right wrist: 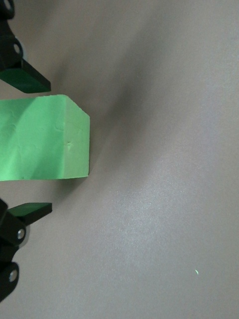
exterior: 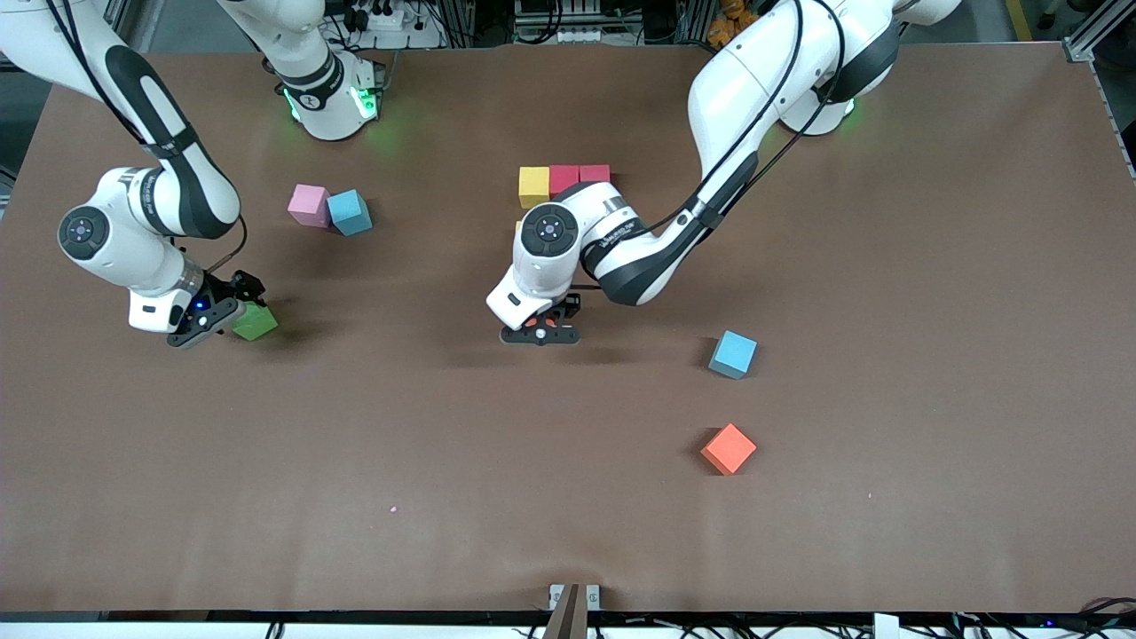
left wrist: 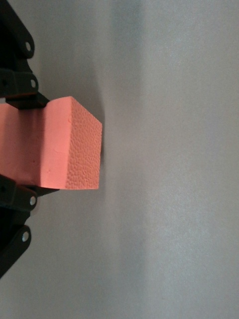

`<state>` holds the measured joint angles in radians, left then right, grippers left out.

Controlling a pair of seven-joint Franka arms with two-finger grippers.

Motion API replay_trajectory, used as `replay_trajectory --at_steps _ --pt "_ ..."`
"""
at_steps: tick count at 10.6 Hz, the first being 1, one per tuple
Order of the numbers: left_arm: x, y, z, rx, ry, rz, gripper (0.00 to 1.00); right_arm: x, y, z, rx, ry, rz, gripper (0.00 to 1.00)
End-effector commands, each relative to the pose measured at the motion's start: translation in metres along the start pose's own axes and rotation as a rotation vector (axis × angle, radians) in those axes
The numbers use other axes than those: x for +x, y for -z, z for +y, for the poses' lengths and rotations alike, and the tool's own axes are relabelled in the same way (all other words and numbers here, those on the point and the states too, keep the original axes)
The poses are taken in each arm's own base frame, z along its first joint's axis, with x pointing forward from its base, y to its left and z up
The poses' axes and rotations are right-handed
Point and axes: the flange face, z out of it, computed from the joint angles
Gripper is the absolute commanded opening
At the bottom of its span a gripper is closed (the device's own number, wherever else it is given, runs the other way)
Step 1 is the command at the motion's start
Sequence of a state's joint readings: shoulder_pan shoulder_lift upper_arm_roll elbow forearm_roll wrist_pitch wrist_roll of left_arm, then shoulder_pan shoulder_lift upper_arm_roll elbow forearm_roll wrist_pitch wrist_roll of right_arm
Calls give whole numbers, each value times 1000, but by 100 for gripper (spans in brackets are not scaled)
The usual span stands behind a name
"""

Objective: Form number 2 with 11 blocks

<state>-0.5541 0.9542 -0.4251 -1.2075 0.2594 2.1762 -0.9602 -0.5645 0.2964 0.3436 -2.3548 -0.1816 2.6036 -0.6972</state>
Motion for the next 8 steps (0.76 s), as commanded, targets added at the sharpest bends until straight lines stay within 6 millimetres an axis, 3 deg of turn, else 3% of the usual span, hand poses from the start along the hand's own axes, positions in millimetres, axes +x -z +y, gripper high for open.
replay_trajectory --at_steps 1,4,8 --pt "-2 -3 2 -16 2 -31 46 0 0 -4 -3 -1 5 57" --pt "-8 -14 -1 -6 4 -61 46 12 10 -6 -18 21 12 40" --pt "-16 -24 -3 9 -5 -81 46 69 74 -1 -1 101 -47 39"
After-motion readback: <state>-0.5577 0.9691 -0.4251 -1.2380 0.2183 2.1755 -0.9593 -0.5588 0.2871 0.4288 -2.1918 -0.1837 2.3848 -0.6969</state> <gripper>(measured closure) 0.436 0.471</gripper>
